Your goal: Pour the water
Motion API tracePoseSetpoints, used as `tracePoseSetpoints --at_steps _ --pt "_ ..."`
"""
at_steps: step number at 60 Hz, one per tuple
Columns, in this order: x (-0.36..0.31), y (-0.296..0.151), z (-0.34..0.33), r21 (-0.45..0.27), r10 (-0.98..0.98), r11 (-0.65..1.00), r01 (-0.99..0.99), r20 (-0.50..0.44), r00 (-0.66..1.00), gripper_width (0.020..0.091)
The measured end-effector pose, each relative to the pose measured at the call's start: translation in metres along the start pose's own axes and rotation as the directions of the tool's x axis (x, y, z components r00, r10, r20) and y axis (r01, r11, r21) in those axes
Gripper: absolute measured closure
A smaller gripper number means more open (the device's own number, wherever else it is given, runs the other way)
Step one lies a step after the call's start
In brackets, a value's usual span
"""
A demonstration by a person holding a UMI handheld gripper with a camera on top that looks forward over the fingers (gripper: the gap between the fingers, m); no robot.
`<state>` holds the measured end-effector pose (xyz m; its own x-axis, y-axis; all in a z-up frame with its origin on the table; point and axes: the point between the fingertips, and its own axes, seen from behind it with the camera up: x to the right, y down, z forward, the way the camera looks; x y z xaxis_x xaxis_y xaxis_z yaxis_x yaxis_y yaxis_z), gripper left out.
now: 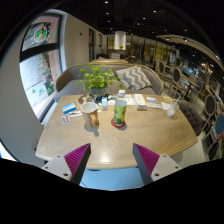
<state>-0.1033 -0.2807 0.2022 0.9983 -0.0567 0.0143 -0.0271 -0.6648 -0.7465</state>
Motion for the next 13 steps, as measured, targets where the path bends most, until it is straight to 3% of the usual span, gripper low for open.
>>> tracePoseSetpoints --at_steps 13 --pt "-0.005 -0.003 -0.014 0.013 -0.017 1.000 0.018 -0.011 1.000 0.0249"
